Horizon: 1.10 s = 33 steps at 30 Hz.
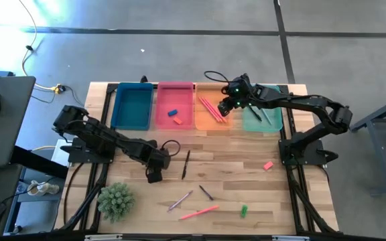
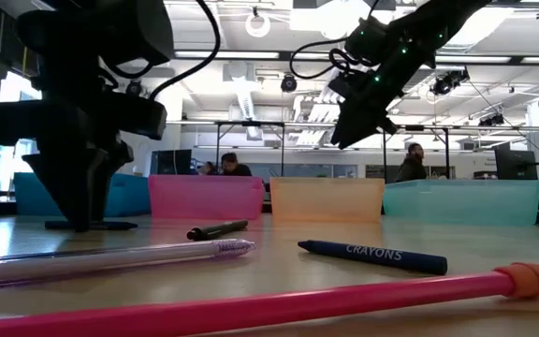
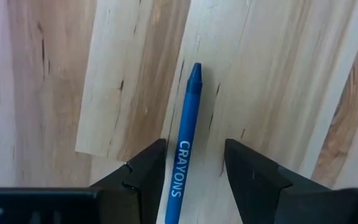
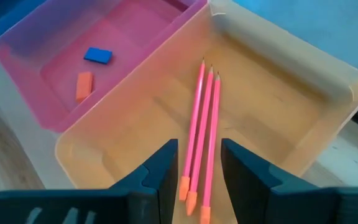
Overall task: Sort crayons/erasers/pens/pencils in bins
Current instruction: Put the blue crayon into the blue bin
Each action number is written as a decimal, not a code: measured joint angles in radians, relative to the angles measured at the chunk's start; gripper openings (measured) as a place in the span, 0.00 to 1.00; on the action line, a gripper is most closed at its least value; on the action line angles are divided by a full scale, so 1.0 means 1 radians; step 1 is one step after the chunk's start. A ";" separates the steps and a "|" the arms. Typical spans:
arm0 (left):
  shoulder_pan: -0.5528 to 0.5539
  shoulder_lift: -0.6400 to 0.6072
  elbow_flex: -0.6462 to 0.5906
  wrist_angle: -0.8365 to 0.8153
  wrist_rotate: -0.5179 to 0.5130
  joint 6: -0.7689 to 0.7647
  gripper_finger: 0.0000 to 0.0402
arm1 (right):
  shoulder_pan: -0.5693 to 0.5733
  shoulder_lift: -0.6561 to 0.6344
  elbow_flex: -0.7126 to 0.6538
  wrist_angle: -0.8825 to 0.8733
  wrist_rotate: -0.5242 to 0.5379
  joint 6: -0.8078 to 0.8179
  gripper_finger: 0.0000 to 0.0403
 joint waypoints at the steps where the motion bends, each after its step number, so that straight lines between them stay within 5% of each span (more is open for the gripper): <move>1: 0.000 0.002 0.000 0.000 -0.002 0.000 0.36 | 0.000 0.000 0.000 -0.001 -0.003 -0.001 0.28; 13: -0.001 0.002 -0.002 0.007 -0.042 -0.001 0.03 | 0.000 -0.003 0.000 -0.008 -0.043 -0.038 0.28; 22: 0.000 -0.046 -0.010 0.007 -0.049 -0.023 0.01 | 0.000 -0.069 0.000 -0.035 -0.047 -0.068 0.28; 33: 0.108 -0.294 -0.010 -0.158 -0.231 -0.035 0.00 | 0.000 -0.170 0.000 -0.065 -0.006 -0.075 0.28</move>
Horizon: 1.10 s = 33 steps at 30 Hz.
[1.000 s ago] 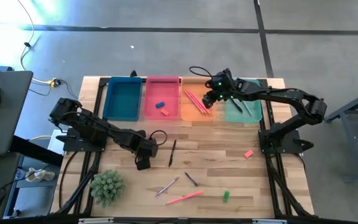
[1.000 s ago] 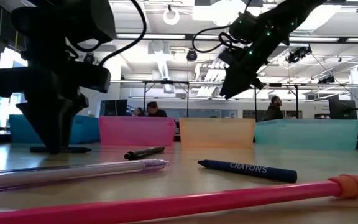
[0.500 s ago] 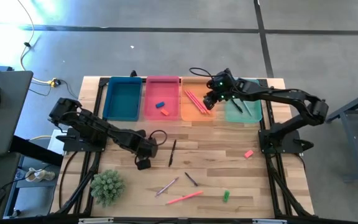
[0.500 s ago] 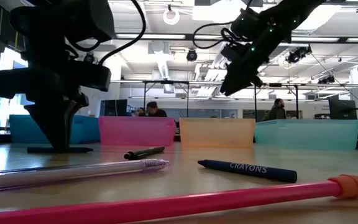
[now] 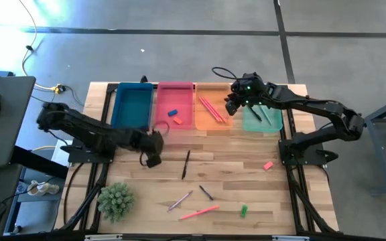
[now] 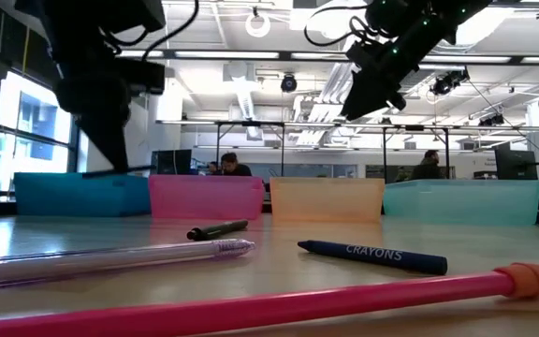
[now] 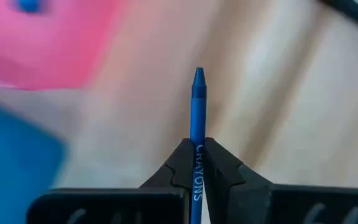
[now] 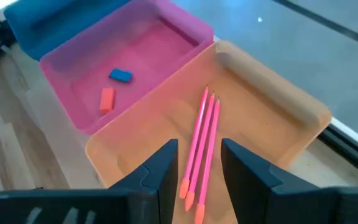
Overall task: Sort crayons/erasers/pens/pencils in bins
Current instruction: Put the blue crayon into the blue bin
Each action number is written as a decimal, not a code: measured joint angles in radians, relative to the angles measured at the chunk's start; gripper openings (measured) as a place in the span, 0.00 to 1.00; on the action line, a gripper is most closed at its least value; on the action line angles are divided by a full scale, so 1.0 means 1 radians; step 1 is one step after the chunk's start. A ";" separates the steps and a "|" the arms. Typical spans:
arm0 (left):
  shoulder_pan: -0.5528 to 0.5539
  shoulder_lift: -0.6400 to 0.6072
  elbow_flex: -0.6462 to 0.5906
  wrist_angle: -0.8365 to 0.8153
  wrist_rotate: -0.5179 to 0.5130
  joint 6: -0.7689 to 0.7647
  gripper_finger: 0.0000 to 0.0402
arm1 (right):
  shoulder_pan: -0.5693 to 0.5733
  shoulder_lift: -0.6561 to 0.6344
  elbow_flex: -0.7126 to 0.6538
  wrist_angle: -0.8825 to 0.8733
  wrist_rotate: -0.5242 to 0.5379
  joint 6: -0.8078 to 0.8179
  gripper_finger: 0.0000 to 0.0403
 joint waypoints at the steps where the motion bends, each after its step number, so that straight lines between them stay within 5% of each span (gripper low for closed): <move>1: 0.026 -0.029 0.000 -0.011 -0.013 0.014 0.00 | 0.000 -0.001 0.000 0.003 0.000 0.000 0.28; 16: 0.500 -0.355 0.003 -0.164 -0.121 0.280 0.00 | 0.031 -0.005 0.000 -0.002 0.002 0.087 0.28; 25: 0.830 -0.302 -0.034 -0.094 0.147 0.467 0.00 | 0.087 -0.005 0.000 -0.001 0.071 0.179 0.28; 33: 0.993 -0.196 -0.034 -0.032 0.230 0.514 0.00 | 0.142 -0.005 0.000 -0.001 0.103 0.292 0.28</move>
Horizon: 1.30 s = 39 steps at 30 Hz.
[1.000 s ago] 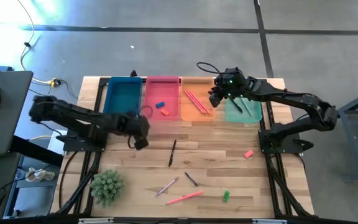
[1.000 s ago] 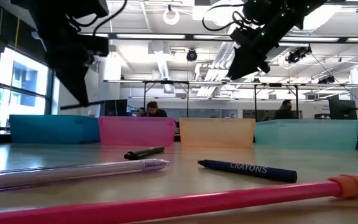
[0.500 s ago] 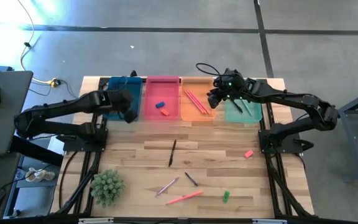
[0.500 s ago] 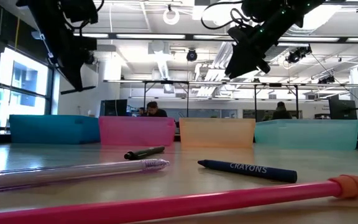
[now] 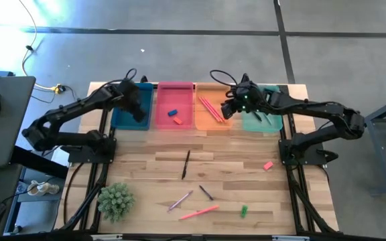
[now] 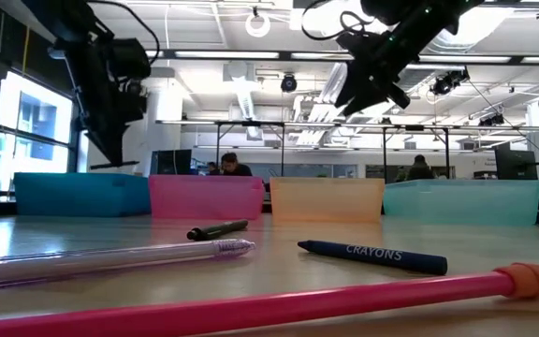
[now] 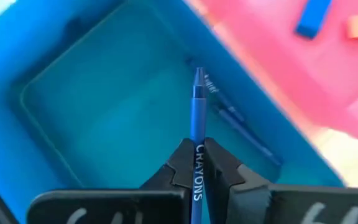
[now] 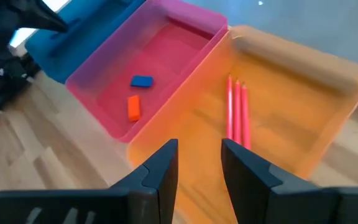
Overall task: Sort crayons/erasers/pens/pencils in bins
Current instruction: Put the blue crayon into the blue bin
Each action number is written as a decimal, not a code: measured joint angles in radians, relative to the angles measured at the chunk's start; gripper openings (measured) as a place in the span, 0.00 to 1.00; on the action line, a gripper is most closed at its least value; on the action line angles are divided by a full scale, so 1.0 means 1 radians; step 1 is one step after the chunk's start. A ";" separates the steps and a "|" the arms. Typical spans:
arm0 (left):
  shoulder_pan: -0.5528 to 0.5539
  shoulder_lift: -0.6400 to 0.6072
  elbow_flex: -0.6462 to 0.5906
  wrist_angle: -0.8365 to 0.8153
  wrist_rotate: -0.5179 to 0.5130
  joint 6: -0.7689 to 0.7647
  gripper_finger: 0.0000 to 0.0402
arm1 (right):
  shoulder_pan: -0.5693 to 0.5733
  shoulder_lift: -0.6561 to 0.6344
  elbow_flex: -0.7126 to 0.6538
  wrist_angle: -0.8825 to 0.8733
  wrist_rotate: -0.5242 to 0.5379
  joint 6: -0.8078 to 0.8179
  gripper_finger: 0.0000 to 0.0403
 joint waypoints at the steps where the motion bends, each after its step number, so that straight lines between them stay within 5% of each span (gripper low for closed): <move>1: 0.011 0.015 0.000 0.000 0.000 0.000 0.00 | 0.008 0.000 0.000 0.000 0.001 0.018 0.28; 20: 0.016 0.164 0.000 0.026 -0.001 0.000 0.00 | 0.189 0.000 0.000 -0.160 0.037 0.294 0.28; 39: 0.027 0.226 0.000 0.079 0.015 0.034 0.09 | 0.565 0.006 0.000 -0.414 0.086 0.643 0.28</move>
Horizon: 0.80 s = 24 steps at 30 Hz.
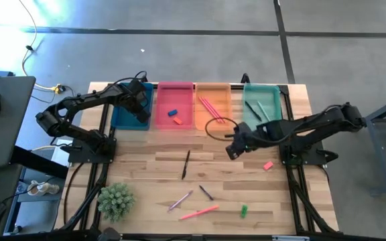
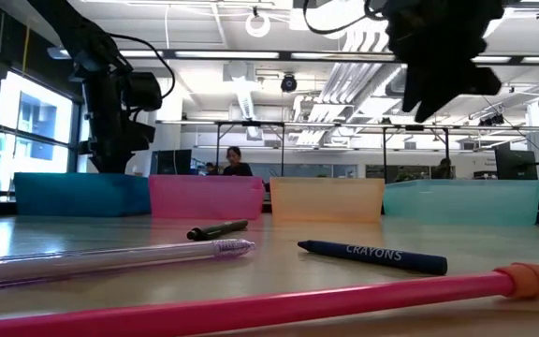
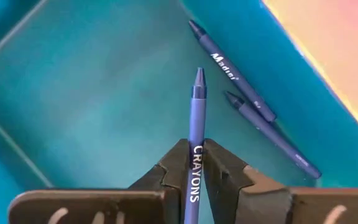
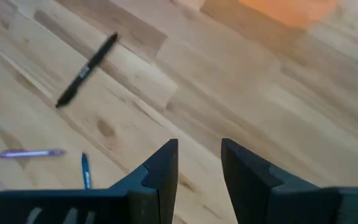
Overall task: Sort crayons/erasers/pens/pencils in bins
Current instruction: Put the blue crayon into the blue bin, then put the pink eraser into the pink bin
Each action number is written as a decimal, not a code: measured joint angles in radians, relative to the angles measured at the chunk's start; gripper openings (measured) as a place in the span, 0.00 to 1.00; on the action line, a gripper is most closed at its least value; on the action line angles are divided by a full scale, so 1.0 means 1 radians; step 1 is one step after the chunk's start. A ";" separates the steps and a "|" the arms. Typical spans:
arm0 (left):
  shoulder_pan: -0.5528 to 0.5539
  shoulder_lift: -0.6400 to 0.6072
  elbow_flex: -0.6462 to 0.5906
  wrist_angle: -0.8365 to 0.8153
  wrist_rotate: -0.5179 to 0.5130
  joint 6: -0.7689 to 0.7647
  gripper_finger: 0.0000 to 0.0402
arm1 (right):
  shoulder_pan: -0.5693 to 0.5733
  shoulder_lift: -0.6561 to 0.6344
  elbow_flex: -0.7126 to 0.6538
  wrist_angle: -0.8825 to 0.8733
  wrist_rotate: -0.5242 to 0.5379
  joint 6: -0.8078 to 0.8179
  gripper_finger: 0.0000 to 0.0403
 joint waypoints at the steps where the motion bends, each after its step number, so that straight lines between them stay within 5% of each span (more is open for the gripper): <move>1: 0.000 0.000 0.000 0.000 0.000 0.000 0.10 | 0.019 0.004 0.000 -0.013 0.009 0.031 0.28; 24: -0.001 -0.001 0.029 -0.020 0.000 0.000 0.39 | 0.310 0.018 -0.001 -0.354 0.006 0.656 0.28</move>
